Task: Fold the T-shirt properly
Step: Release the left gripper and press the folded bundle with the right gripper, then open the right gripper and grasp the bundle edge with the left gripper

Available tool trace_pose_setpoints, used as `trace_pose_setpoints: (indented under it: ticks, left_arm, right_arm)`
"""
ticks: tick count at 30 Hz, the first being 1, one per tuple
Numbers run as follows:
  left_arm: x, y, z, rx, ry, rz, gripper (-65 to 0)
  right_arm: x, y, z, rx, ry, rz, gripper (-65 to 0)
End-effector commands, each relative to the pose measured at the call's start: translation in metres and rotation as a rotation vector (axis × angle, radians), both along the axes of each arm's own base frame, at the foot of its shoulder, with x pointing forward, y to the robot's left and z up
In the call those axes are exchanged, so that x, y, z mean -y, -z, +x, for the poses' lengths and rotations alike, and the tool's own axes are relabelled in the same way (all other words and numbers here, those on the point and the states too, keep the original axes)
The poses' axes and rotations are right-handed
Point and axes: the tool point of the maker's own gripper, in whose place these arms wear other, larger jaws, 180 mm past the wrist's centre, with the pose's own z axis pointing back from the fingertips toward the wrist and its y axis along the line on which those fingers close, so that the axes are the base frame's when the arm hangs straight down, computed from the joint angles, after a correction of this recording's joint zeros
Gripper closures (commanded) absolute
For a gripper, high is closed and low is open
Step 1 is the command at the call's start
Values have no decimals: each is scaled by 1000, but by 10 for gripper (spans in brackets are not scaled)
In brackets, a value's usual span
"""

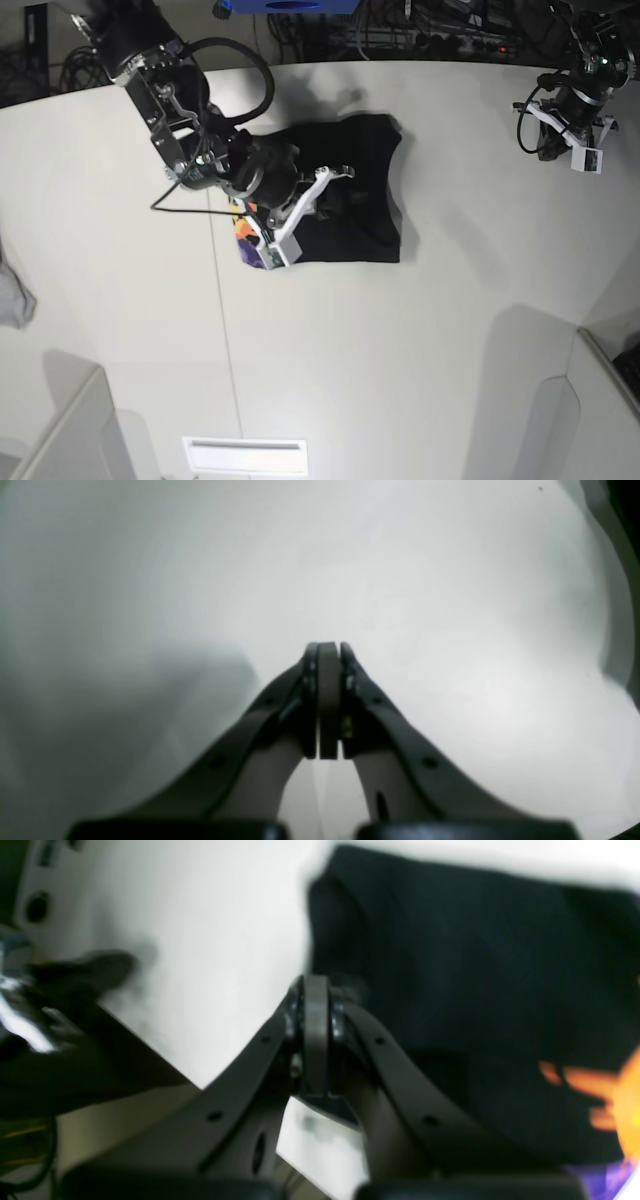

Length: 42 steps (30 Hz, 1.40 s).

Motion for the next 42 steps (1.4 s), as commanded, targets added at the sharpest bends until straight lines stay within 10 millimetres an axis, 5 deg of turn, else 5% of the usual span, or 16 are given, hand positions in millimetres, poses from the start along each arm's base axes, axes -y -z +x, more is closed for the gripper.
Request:
trace_pose_setpoints:
  ticks: [1, 9, 18, 23, 26, 32, 36, 42]
  left_arm:
    - [1, -11, 7, 40, 19, 6, 0]
    - [45, -24, 20, 92, 124, -31, 0]
    - [85, -51, 39, 185, 136, -337, 0]
    - [96, -53, 55, 165, 157, -359, -327]
    - [105, -56, 64, 177, 158, -382, -434]
    - [136, -55, 81, 179, 212, -449, -449]
    - [166, -32, 83, 108, 262, -525, -449]
    - [183, -5, 77, 21, 270, -582, -449]
  right_arm:
    - [2, -9, 6, 32, 10, 17, 0]
    - [32, 11, 0, 61, 117, -57, 0]
    - [46, 8, 0, 88, 169, -55, 0]
    - [71, 9, 5, 84, 246, -65, 0]
    - [89, 10, 8, 83, 303, -75, 0]
    - [124, 16, 6, 64, 401, -102, 0]
    - [145, 14, 7, 68, 461, -117, 0]
    - [161, 8, 7, 116, 449, -124, 0]
